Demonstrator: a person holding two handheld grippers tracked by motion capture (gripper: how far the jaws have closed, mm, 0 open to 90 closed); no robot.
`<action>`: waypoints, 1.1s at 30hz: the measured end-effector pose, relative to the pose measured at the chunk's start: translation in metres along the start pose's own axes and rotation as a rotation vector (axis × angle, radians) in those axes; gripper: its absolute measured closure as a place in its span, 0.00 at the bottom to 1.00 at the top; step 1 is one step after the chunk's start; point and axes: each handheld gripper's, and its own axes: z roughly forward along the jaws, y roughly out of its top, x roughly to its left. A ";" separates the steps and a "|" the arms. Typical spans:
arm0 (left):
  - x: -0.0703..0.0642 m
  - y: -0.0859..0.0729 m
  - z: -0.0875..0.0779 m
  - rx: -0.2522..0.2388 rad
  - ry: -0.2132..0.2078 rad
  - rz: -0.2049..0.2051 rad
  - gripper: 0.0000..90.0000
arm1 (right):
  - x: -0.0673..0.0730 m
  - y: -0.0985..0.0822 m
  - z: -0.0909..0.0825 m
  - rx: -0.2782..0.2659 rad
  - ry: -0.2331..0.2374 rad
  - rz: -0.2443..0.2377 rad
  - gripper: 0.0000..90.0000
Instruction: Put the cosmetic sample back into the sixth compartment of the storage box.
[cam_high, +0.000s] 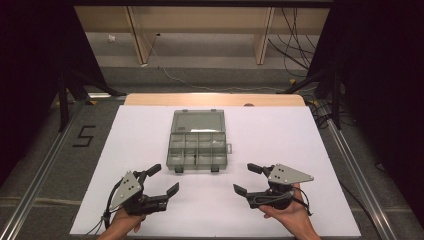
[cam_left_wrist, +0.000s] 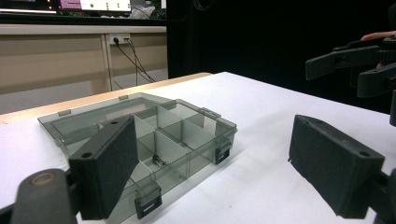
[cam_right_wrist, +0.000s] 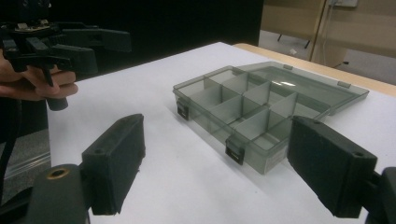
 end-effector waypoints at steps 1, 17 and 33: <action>0.000 0.000 0.000 0.000 0.000 0.000 0.17 | 0.000 0.000 0.000 0.000 0.000 0.000 0.22; -0.001 0.000 -0.001 -0.002 -0.002 -0.004 0.17 | 0.000 -0.012 -0.010 0.021 -0.017 0.038 0.19; -0.002 0.000 0.000 0.000 -0.005 -0.003 0.17 | 0.005 -0.017 -0.016 0.026 -0.050 0.003 0.19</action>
